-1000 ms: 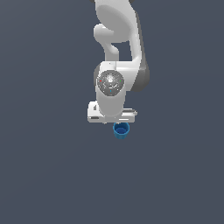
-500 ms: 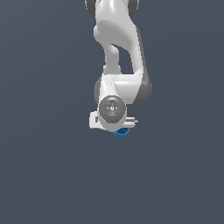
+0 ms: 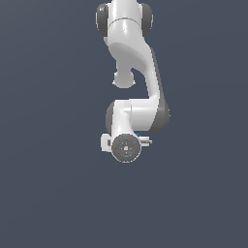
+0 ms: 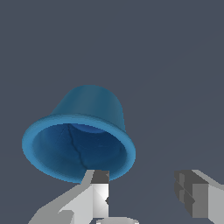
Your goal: Pick up the object and move it to a goal position.
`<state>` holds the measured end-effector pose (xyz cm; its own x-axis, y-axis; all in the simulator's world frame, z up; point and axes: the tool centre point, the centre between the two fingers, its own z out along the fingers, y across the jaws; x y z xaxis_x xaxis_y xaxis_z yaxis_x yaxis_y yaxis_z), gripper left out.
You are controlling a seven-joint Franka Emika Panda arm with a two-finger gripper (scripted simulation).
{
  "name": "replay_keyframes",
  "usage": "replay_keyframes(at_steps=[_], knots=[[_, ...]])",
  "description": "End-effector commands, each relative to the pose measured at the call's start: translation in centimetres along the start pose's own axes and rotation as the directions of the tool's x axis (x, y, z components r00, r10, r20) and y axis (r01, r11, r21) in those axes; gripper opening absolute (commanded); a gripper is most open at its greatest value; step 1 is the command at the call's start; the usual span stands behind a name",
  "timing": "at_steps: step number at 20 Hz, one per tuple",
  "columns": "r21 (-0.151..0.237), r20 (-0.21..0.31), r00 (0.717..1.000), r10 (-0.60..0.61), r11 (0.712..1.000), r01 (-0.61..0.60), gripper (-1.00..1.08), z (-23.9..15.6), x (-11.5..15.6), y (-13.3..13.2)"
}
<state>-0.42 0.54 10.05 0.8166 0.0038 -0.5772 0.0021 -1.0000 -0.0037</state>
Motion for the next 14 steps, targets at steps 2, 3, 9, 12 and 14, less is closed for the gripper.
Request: replay_keyframes(at_steps=[2, 3, 9, 12, 14], knots=[[0.000, 0.068, 0.998, -0.003, 1.000, 0.003, 0.28, 0.8, 0.2, -0.1], [0.000, 0.086, 0.996, -0.003, 1.000, 0.003, 0.28, 1.1, 0.3, -0.2], [0.000, 0.171, 0.985, -0.007, 1.000, 0.007, 0.28, 2.2, 0.4, -0.4], [0.000, 0.199, 0.980, -0.008, 1.000, 0.008, 0.28, 2.5, 0.5, -0.4], [0.000, 0.214, 0.977, -0.008, 1.000, 0.008, 0.28, 2.7, 0.5, -0.4]])
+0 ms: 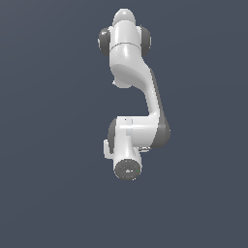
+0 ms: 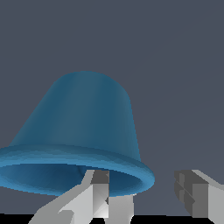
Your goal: Pick up the object and move it to a goal position.
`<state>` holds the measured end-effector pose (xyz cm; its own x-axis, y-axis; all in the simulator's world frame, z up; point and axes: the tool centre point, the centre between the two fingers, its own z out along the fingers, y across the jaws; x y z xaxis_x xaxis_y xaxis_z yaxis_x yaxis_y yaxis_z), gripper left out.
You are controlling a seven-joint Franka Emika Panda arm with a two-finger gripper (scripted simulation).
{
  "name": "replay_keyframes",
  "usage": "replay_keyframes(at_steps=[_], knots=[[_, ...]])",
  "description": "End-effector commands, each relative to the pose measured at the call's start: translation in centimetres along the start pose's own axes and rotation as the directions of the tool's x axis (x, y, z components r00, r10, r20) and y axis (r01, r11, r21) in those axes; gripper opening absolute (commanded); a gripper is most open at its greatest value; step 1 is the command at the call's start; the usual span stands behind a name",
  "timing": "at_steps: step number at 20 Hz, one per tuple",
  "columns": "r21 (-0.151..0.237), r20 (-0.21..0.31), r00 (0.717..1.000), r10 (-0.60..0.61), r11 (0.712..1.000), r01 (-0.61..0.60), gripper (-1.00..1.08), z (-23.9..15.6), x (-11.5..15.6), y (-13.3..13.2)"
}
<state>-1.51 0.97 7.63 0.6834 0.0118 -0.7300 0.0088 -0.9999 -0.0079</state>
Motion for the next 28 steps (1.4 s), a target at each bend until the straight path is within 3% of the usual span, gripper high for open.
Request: replay_keyframes(at_steps=[1, 9, 10, 22, 28], knots=[[0.000, 0.018, 1.000, -0.001, 1.000, 0.001, 0.28, 0.2, 0.1, 0.0], [0.000, 0.038, 0.999, -0.002, 1.000, 0.002, 0.28, 0.4, 0.1, -0.1], [0.000, 0.038, 0.999, -0.002, 1.000, 0.002, -1.00, 0.4, 0.1, -0.1], [-0.001, 0.035, 0.999, -0.003, 1.000, 0.003, -1.00, 0.3, 0.1, -0.1], [-0.015, -0.012, 0.999, -0.031, 0.999, 0.031, -1.00, -2.1, -0.3, 0.3]])
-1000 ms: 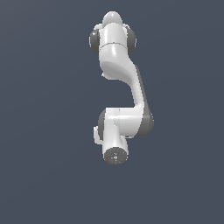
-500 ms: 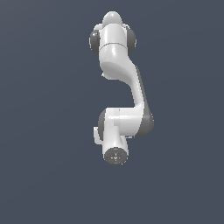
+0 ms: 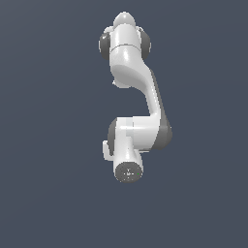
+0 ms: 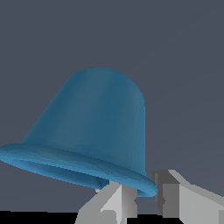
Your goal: Pick up the object and move it to a goal position.
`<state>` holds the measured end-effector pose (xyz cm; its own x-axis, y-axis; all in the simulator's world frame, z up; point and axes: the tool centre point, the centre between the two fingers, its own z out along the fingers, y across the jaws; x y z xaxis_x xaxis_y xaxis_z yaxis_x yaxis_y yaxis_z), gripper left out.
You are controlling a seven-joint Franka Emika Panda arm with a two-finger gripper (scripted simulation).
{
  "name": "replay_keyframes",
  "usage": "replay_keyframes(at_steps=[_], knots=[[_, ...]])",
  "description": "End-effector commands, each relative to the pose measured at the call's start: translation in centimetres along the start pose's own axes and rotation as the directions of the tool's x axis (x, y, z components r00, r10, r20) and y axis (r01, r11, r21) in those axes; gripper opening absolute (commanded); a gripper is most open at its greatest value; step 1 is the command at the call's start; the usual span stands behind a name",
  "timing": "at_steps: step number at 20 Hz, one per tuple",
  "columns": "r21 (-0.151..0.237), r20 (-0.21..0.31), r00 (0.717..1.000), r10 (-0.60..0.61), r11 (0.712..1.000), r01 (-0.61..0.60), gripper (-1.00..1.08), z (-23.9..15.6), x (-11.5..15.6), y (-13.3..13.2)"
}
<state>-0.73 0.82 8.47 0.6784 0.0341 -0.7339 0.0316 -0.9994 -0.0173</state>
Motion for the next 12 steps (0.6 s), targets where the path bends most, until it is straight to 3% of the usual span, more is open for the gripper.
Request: replay_keyframes(at_steps=[1, 7, 12], knots=[[-0.009, -0.032, 0.999, -0.016, 1.000, 0.016, -1.00, -1.6, -0.4, 0.2], [-0.049, -0.147, 0.985, -0.087, 0.996, 0.080, -1.00, -7.4, -2.0, 1.0], [-0.101, -0.269, 0.948, -0.168, 0.984, 0.145, -1.00, -13.5, -4.6, 1.8]])
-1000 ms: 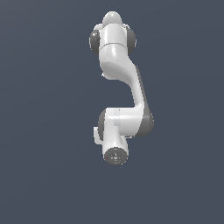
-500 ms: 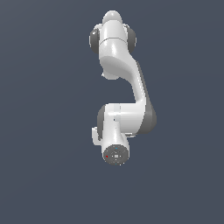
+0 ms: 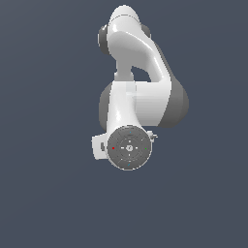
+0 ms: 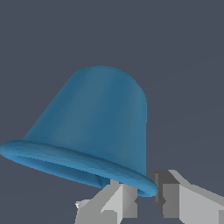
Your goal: Pick up the object and move it to a goal position.
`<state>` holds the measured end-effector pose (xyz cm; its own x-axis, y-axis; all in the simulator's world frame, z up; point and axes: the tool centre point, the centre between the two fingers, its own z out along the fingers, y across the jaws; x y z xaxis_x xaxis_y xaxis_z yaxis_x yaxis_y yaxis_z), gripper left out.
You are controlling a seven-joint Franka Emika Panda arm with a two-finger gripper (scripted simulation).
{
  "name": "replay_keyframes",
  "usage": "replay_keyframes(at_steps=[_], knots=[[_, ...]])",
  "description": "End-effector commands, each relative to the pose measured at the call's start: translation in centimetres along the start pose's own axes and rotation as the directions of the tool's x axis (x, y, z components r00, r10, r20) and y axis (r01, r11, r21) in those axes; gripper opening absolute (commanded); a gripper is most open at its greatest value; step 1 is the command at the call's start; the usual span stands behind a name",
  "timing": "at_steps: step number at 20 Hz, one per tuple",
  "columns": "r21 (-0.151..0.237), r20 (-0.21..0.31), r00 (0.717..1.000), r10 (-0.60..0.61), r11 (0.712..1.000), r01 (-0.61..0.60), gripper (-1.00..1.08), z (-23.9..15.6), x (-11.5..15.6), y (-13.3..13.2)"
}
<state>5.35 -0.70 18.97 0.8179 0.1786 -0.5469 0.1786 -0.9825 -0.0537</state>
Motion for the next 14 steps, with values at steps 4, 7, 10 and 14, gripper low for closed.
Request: replay_keyframes(at_steps=[4, 7, 10, 14], knots=[[-0.043, -0.129, 0.989, -0.076, 0.997, 0.071, -1.00, -6.4, -1.7, 0.8], [-0.064, -0.184, 0.977, -0.112, 0.993, 0.102, -1.00, -9.2, -2.6, 1.2], [-0.084, -0.231, 0.962, -0.143, 0.988, 0.127, -1.00, -11.6, -3.6, 1.5], [-0.110, -0.289, 0.940, -0.183, 0.981, 0.157, -1.00, -14.5, -5.0, 1.8]])
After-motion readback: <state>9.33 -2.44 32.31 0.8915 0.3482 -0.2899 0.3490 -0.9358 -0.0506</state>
